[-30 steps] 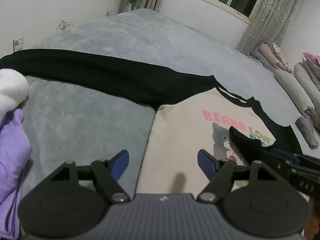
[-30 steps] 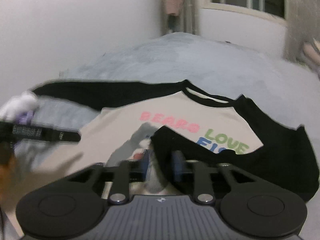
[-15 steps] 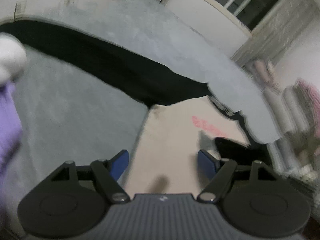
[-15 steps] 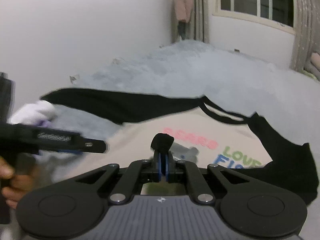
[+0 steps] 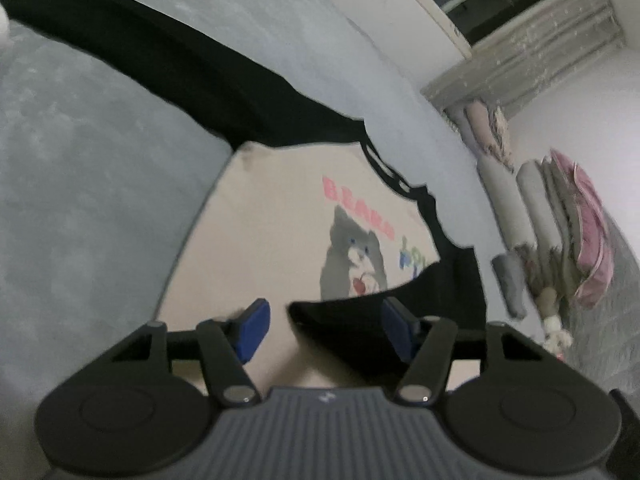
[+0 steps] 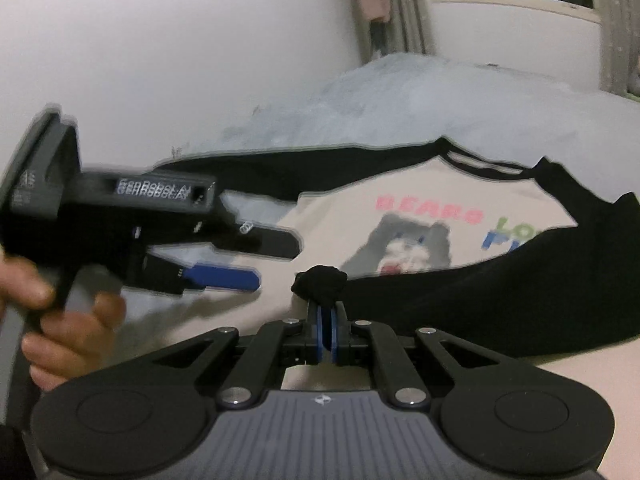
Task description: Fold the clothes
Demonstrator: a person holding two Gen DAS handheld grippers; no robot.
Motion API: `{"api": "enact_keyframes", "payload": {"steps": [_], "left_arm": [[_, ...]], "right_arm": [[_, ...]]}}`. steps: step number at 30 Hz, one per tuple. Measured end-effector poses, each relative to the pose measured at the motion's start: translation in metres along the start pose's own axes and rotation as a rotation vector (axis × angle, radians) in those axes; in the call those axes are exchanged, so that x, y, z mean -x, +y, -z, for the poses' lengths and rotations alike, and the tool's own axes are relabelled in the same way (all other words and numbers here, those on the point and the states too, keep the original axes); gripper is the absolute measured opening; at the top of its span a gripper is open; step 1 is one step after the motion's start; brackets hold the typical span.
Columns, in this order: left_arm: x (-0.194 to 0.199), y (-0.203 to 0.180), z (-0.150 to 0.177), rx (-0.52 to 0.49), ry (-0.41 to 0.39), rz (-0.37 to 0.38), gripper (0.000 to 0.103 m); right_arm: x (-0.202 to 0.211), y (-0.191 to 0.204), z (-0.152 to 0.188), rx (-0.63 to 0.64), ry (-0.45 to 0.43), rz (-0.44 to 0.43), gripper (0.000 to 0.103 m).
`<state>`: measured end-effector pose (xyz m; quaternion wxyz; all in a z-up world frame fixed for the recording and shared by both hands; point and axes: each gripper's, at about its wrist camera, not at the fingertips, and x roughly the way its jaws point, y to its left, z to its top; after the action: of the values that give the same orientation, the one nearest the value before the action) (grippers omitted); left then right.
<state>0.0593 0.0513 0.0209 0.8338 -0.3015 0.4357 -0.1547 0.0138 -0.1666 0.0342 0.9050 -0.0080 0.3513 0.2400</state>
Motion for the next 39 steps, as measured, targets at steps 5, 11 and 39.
{"api": "enact_keyframes", "payload": {"steps": [5,11,39], "left_arm": [[-0.009,-0.002,0.003,-0.011,0.004,-0.017,0.045],[-0.016,0.000,0.004,0.031,0.009,0.030,0.026],[0.013,0.009,0.011,-0.001,-0.083,-0.093,0.004]], "right_arm": [[0.001,0.007,0.008,0.051,0.002,0.008,0.006],[0.016,0.013,0.003,0.091,-0.067,-0.007,0.006],[-0.006,0.036,0.021,0.287,0.052,-0.044,0.018]]}}
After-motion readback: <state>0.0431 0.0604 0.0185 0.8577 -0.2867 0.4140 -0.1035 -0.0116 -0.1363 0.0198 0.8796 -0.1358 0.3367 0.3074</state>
